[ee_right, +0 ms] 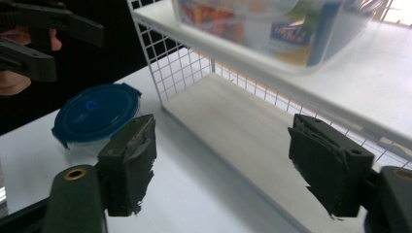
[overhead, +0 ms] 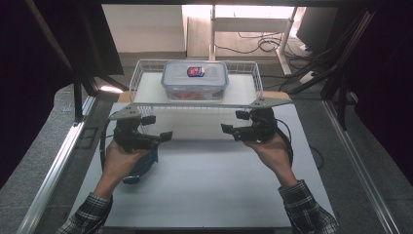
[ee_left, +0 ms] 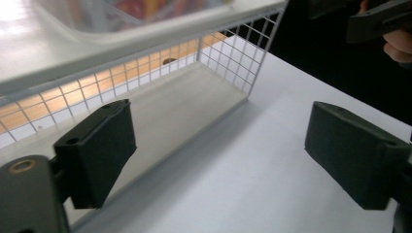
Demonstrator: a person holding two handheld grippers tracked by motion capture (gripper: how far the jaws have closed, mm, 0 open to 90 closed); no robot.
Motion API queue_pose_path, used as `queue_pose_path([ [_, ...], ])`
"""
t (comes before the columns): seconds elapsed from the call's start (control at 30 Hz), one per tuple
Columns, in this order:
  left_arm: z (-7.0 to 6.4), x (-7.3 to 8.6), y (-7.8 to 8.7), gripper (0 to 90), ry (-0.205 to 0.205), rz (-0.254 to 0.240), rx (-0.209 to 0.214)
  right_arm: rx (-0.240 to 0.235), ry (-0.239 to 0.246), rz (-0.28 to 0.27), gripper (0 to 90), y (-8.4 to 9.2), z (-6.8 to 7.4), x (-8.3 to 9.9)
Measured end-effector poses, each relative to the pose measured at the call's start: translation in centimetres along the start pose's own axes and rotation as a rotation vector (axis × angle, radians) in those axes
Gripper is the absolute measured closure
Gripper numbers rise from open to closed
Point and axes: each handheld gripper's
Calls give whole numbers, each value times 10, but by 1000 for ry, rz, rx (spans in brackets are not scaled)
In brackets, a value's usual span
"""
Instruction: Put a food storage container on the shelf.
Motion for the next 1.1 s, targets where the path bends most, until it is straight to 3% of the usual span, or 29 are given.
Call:
queue_pose_path([
  [0.27,-20,33,-2,65,-15,8,15,-8,8,-4,125,-3,13,27],
  [0.43,-31,55,-6,55,-37,38,-1,4,22,3,71,-3,24,43],
  [0.73,-46,86,-21,36,-59,75,8,9,44,21,44,-3,35,66],
  [1.0,-60,107,-25,34,-72,34,6,-12,25,28,38,-9,42,89],
  [1.1,-68,114,-28,35,-103,30,-22,-10,23,22,40,-11,45,97],
])
Point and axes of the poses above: each handheld gripper's, and its own axes: y roughly backward along the jaws, x roughly out of its underside, z roughly to its left, and after that the axes turned 10 degrees about z, right-handed
